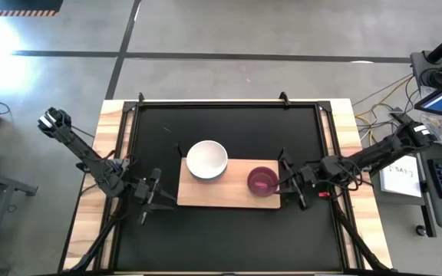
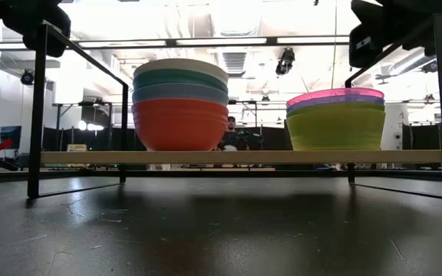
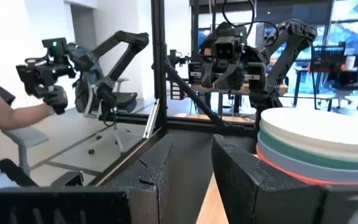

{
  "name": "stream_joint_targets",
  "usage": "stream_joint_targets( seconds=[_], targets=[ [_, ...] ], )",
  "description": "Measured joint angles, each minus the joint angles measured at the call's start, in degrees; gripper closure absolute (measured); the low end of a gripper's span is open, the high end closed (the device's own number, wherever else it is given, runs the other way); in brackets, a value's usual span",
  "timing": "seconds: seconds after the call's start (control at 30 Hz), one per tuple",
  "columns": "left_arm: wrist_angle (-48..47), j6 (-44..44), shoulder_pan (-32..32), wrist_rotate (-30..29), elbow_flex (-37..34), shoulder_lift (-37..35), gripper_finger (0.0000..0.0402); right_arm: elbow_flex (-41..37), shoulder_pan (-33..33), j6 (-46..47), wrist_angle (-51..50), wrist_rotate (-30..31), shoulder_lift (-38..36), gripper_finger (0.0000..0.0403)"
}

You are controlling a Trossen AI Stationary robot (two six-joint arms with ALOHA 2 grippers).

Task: Place and stack bowls onto a shelf
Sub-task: Return to Home Position

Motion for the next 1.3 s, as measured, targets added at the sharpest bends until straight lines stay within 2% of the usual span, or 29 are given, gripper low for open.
stream_joint_targets(
  seconds=[0.27,0.57,1.3],
  targets=[
    [0.07,0.0,0.01,0.0,0.0,0.0,0.0288,-3.01,0.0,-4.31,6.86,0.25,0.02,0.0305],
    [0.05,0.0,0.01,-0.04,0.0,0.0,0.0288,-7.53,0.0,-3.73,15.51,0.29,0.02,0.0305],
    [0.6,-0.34,0.01,-1.33,0.0,0.01,0.0288,-7.59,-0.02,-7.07,11.96,0.69,0.11,0.0305]
  ],
)
